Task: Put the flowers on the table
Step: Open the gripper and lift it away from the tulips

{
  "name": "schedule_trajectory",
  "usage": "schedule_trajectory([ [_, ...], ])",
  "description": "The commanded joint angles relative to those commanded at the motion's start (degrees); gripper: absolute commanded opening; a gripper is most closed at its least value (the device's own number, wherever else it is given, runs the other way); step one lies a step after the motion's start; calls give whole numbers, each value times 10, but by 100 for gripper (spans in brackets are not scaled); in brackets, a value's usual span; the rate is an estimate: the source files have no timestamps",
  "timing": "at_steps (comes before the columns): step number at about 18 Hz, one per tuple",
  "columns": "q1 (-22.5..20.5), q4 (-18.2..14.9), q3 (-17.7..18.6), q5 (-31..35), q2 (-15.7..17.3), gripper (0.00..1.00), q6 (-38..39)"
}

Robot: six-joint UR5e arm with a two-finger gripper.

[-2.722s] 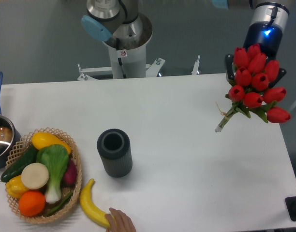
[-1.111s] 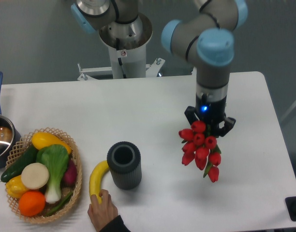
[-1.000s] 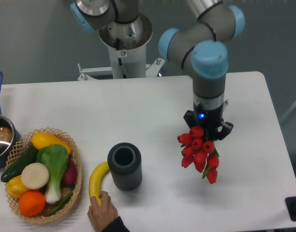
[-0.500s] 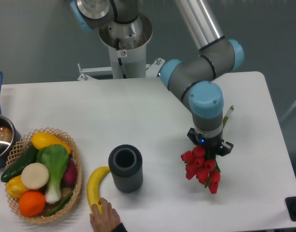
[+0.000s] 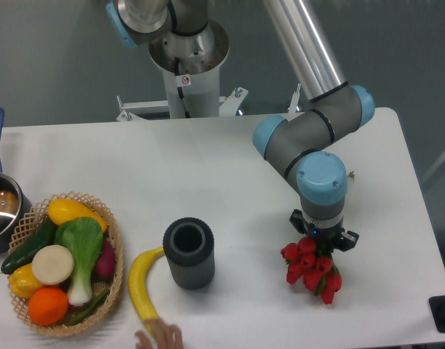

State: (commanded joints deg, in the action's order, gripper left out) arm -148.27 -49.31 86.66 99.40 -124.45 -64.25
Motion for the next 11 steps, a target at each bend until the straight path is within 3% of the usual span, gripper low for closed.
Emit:
schedule_trajectory([
  [1, -1, 2, 0, 0, 2, 99, 0],
  [7, -12, 8, 17, -3, 48, 100, -1],
  [11, -39, -3, 48, -7, 132, 100, -24],
])
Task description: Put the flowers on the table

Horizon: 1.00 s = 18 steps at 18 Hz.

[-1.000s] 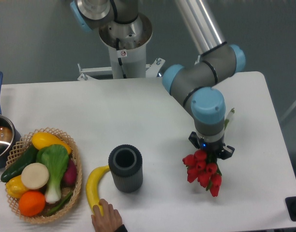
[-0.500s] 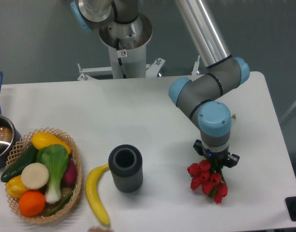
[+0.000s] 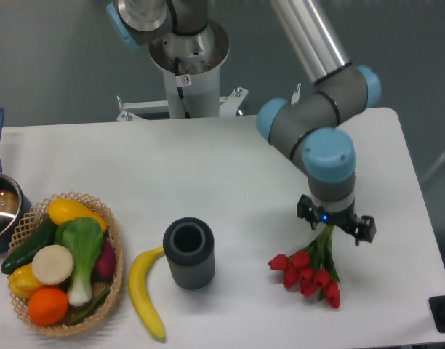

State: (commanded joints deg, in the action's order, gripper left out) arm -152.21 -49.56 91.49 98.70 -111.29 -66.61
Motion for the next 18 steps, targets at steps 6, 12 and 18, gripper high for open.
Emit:
schedule_trajectory([
  [6, -41, -112, -8, -59, 75, 100, -142],
  [12, -121, -210, -11, -130, 146, 100, -270],
  [18, -169, -234, -7, -176, 166, 100, -325],
])
